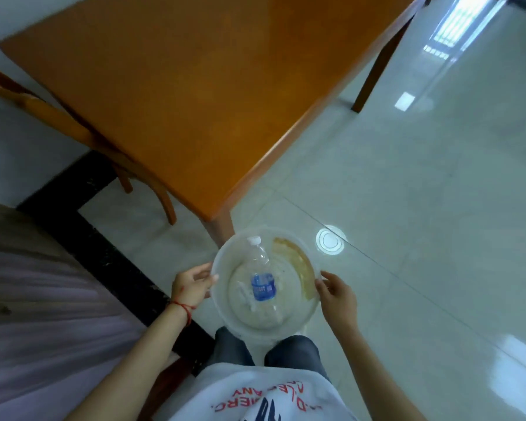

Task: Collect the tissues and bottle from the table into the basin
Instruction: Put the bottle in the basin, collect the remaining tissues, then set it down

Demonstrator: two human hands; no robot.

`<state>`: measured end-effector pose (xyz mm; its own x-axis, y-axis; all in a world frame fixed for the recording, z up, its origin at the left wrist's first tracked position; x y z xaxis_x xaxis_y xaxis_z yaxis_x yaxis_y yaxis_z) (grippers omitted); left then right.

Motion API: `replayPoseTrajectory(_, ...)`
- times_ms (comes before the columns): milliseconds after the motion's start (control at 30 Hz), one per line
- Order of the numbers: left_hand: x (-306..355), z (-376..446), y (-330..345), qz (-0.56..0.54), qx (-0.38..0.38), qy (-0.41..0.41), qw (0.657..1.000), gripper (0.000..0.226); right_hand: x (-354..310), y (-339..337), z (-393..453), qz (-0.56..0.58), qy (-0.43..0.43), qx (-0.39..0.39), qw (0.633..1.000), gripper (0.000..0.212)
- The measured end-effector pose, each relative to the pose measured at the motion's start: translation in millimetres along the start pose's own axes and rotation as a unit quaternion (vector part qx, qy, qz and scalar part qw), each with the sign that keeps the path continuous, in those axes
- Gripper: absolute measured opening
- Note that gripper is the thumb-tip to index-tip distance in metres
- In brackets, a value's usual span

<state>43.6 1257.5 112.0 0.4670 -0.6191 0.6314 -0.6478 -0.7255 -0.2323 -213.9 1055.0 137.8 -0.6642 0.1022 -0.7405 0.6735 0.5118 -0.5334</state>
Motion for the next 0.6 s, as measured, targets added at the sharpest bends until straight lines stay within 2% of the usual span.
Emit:
replayPoseTrajectory(333,100.8,2.4,196.7,0.103,-0.11,0.081,0.985,0.045,55.2,-159.4,48.0,0.079,0.054,0.131,0.987,0.03)
replayPoseTrajectory(600,191.4,7.6,304.9,0.148,-0.165,0.128,0.967,0.048,45.1,-255.3,98.5,0.121,0.044,0.219,0.967,0.025)
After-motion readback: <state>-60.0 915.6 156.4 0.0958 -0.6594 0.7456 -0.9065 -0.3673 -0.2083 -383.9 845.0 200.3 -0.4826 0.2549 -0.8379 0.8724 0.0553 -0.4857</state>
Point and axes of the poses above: each hand's wrist, its own z-axis towards the middle knuckle, its own y-axis out of the palm, x = y × z, the point moved 10 cm from there along z, towards the middle knuckle, and after that the axes turned 5 degrees about -y, right-handed, at the moved point
